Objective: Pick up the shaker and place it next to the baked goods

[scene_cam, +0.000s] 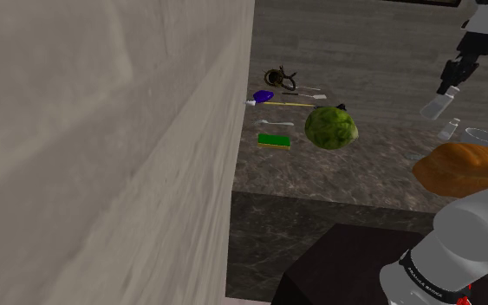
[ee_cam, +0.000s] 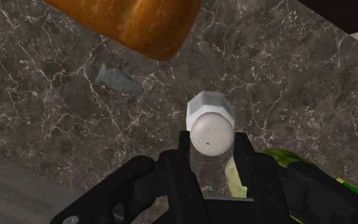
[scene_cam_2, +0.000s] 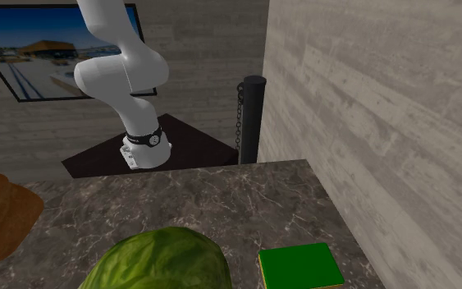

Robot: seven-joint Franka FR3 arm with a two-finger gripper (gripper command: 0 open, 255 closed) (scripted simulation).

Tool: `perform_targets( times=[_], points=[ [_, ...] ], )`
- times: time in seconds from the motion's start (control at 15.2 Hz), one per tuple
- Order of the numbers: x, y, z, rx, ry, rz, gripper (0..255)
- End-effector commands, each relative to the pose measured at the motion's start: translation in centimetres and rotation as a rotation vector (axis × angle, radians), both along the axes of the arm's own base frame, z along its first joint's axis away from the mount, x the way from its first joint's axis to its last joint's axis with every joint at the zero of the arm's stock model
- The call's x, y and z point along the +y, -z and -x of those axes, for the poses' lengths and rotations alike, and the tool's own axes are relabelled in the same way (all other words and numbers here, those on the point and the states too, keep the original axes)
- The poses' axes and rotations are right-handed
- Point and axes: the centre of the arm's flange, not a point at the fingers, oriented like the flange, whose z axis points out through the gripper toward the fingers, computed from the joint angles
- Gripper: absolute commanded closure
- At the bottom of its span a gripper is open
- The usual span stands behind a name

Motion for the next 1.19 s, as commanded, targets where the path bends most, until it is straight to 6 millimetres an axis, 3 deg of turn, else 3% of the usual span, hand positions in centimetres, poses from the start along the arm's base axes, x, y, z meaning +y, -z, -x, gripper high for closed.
perform_targets(
  times=[0.0, 0.07, 1.12],
  points=[
    [-2.0, -0.1, 1.5, 0.000, -0.002, 0.000, 255],
    [-2.7, -0.1, 2.0, 0.000, -0.002, 0.000, 255],
    [-2.7, 8.3, 2.0, 0.000, -0.002, 0.000, 255]
  ],
)
